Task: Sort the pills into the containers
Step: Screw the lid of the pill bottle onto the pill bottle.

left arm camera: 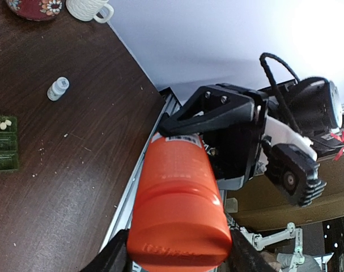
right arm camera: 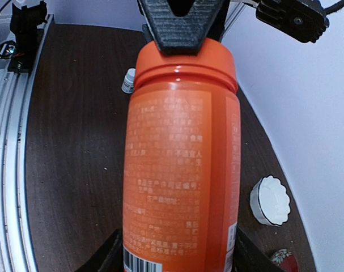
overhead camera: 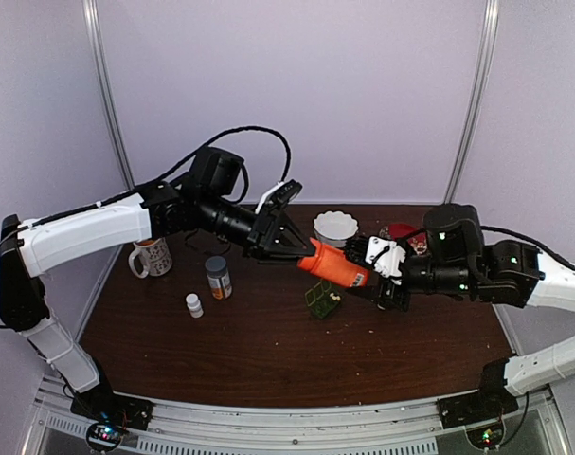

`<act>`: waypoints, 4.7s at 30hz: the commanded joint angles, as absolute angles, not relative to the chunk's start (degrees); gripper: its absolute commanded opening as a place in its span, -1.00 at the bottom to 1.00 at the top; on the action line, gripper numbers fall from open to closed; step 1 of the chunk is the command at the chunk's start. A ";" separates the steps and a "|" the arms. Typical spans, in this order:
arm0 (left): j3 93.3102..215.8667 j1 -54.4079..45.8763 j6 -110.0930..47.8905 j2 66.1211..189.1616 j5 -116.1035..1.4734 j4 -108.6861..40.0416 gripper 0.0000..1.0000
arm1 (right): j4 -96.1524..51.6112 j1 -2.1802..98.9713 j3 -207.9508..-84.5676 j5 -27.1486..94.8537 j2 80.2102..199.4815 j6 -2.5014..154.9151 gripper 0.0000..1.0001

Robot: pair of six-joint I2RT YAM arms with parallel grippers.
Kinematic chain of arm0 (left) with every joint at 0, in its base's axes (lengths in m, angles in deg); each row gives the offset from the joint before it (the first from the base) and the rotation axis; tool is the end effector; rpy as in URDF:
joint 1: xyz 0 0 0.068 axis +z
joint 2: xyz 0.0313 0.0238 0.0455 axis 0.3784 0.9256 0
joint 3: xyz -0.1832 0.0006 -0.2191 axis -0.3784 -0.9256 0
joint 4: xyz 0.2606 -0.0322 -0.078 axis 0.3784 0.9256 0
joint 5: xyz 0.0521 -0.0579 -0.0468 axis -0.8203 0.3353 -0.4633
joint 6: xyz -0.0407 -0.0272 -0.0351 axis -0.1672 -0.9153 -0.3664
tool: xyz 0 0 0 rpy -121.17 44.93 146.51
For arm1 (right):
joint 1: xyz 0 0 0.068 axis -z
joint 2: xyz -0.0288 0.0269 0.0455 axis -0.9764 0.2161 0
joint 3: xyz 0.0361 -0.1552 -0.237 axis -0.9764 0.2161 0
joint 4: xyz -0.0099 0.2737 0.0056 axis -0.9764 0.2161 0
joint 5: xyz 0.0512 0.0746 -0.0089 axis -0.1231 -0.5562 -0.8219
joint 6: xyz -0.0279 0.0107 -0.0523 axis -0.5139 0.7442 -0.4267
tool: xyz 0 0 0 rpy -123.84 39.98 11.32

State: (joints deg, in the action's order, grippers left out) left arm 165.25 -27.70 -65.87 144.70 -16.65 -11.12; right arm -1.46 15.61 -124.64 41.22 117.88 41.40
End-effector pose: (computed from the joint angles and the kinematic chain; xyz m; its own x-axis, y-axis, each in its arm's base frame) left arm 0.2223 -0.3165 0.3536 -0.8927 0.3228 -0.3145 0.3969 0.2325 -0.8879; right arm 0.1158 0.2176 0.3352 0.2295 -0.5669 -0.7912 -0.8794 0.2276 -0.4181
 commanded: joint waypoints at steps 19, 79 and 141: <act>165.31 -33.80 32.64 139.07 -24.28 -4.00 -0.46 | -11.79 24.17 -129.55 0.01 120.22 59.96 -1.00; 157.39 -25.09 -68.47 131.93 -19.59 -22.59 0.95 | -13.00 17.12 -128.90 33.77 120.49 44.95 -1.00; 158.80 -24.94 -66.35 134.32 -19.22 -17.01 0.36 | -6.87 16.35 -132.24 34.56 125.34 44.61 -1.00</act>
State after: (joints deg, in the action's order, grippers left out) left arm 157.55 -25.01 -66.63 133.95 -20.71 -14.50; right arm -6.66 16.73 -130.50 34.03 125.22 44.14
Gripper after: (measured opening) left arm 0.658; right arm 0.557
